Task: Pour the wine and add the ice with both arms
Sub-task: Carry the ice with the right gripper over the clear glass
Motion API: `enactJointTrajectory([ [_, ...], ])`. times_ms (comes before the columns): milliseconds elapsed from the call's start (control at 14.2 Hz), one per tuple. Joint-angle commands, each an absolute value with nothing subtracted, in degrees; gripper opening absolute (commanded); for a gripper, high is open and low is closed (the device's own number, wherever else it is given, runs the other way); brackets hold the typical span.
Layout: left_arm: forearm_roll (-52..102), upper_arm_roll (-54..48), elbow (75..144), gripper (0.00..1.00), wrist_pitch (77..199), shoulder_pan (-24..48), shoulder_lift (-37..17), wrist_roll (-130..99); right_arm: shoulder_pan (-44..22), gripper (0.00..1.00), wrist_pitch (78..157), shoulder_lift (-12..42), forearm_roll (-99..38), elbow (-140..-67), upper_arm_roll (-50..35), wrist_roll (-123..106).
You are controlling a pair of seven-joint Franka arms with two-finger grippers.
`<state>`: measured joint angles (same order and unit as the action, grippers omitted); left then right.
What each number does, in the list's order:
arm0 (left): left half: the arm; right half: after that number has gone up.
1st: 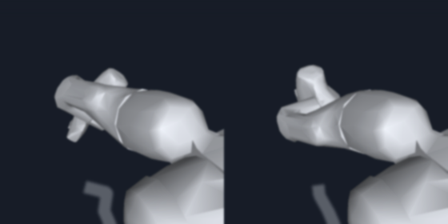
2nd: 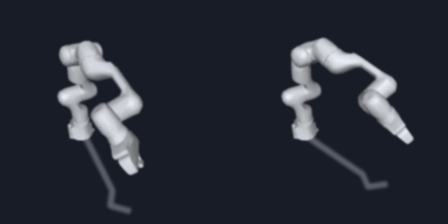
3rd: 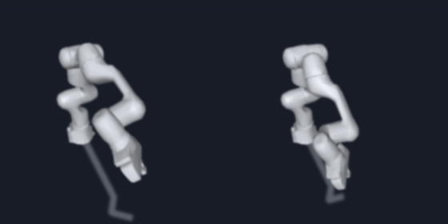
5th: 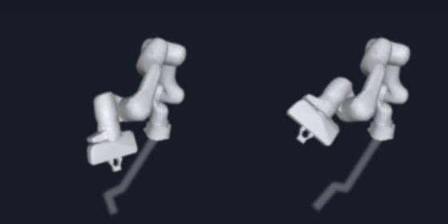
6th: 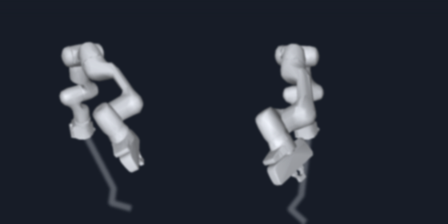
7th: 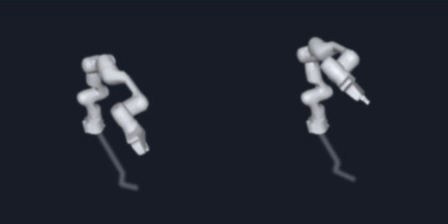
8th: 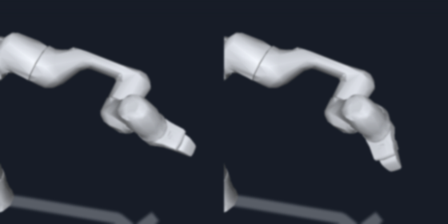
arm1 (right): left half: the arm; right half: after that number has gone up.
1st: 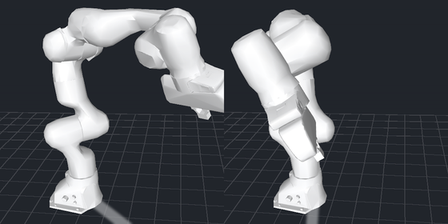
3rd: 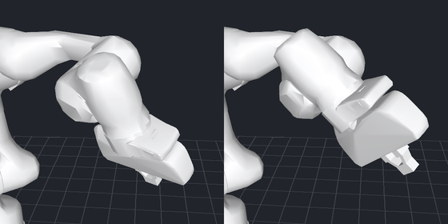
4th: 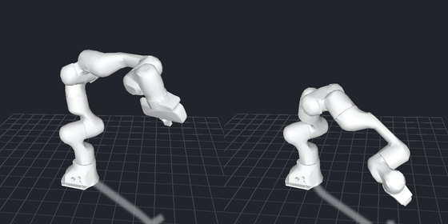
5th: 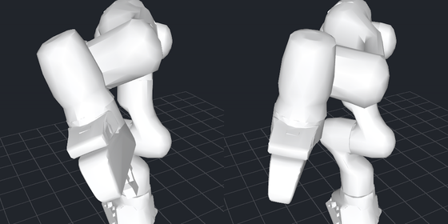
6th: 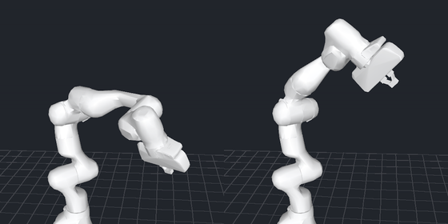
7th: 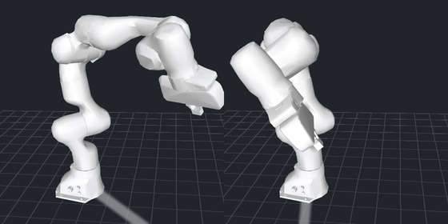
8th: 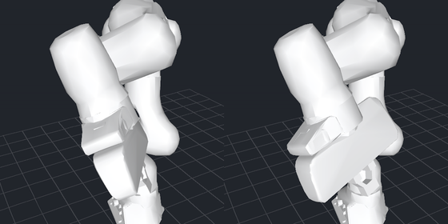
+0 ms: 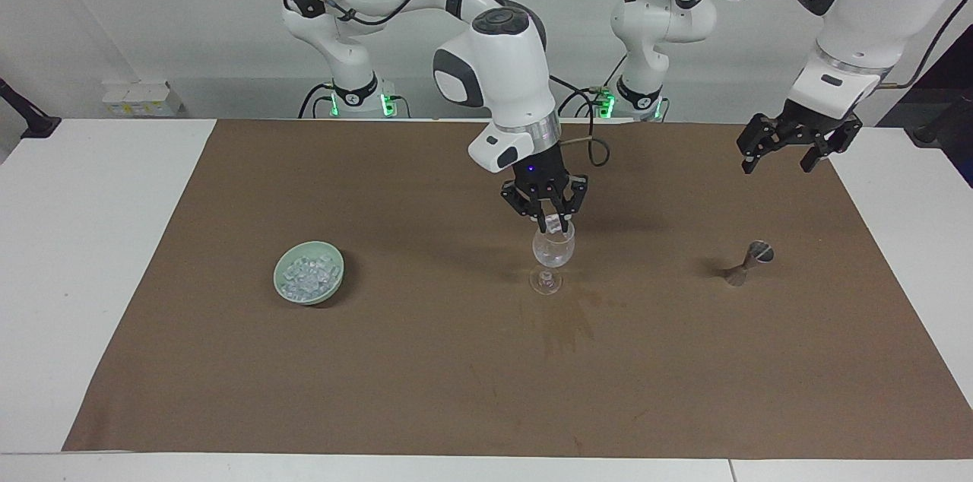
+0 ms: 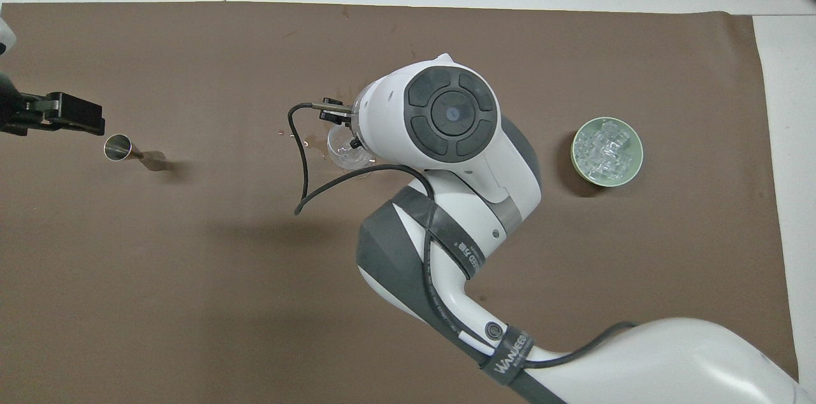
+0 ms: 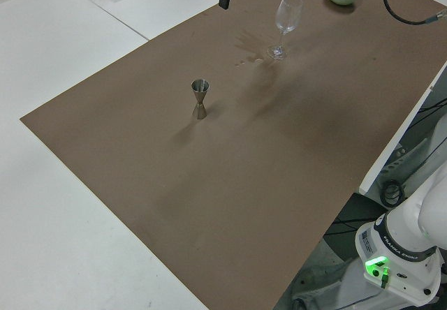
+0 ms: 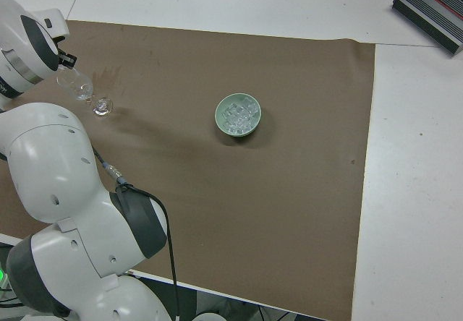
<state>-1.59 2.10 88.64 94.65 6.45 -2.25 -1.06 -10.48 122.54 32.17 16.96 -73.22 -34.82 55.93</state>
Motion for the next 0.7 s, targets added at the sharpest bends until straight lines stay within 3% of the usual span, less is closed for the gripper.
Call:
enactJointTrajectory([
  [0,-1.67,3.25,88.86,1.00,95.01,7.82,-1.67,-0.09,-11.25,0.00,120.59,33.58,19.85,-71.45,-36.21,59.93],
  [634,6.16,3.25,88.16,1.00,95.01,5.01,-3.69,-0.09,-11.43,0.00,121.02,33.66,25.31,-73.74,-37.00,59.94],
])
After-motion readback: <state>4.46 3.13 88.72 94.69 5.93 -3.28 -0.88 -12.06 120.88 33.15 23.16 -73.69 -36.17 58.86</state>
